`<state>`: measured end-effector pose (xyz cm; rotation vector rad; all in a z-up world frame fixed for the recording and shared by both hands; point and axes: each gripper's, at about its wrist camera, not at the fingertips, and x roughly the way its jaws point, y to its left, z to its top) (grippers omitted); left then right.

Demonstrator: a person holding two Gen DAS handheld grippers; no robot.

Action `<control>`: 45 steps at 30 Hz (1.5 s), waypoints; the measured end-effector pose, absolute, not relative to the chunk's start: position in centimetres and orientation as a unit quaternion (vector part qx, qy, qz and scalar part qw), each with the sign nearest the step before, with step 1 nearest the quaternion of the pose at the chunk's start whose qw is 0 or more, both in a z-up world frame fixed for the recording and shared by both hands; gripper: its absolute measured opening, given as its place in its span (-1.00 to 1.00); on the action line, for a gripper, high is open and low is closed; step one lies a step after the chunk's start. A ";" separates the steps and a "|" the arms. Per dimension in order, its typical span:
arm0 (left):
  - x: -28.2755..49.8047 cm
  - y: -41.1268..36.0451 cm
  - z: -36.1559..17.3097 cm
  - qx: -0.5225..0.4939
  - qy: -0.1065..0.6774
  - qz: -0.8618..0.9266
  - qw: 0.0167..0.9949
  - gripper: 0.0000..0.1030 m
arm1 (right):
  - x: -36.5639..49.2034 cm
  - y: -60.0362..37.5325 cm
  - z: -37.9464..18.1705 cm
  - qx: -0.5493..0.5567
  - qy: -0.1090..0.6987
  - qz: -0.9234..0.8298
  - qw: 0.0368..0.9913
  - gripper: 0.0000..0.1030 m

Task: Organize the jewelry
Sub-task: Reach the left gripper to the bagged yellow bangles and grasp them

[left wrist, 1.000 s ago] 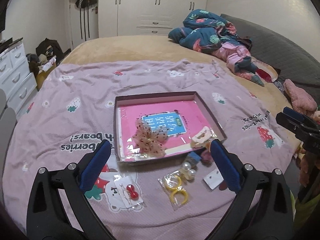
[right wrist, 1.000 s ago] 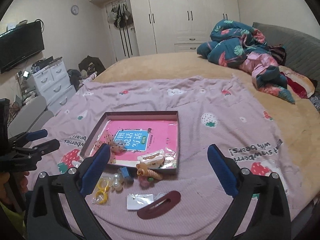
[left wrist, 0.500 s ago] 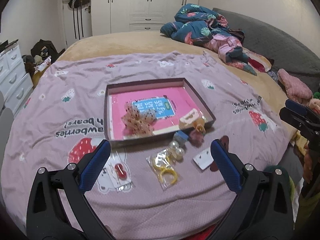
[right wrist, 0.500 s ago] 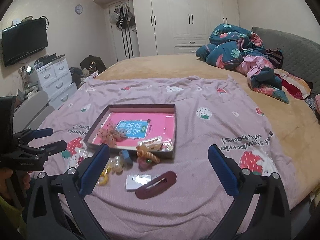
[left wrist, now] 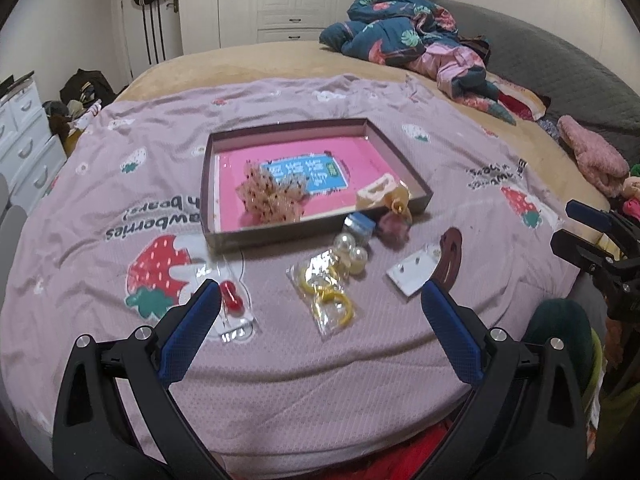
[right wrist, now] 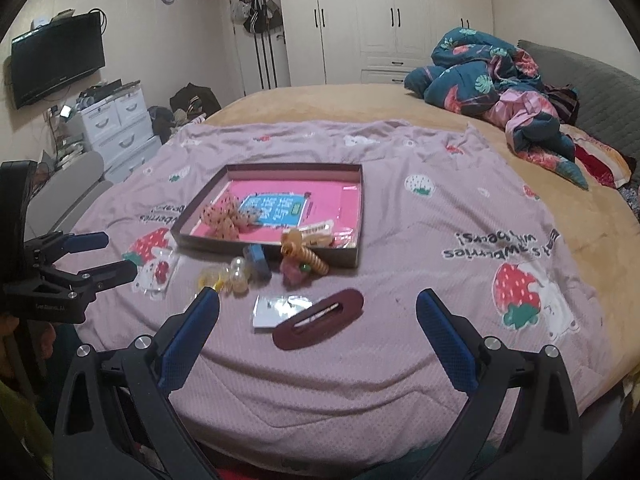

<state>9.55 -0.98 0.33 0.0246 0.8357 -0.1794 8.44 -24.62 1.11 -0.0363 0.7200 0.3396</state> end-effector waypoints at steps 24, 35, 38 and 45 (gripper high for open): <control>11.2 -2.0 -7.4 0.014 0.464 -0.085 0.882 0.82 | 10.3 -24.4 -4.8 -0.033 0.401 0.166 0.900 0.91; 14.8 -2.9 -9.5 0.022 0.481 -0.089 0.872 0.82 | 12.6 -24.7 -5.1 -0.022 0.411 0.163 0.897 0.91; 15.9 -2.9 -10.0 0.016 0.485 -0.087 0.870 0.75 | 13.9 -24.5 -4.8 -0.026 0.410 0.158 0.898 0.91; 17.0 -2.4 -10.8 0.014 0.489 -0.062 0.870 0.37 | 17.5 -22.8 -4.7 -0.033 0.402 0.164 0.900 0.91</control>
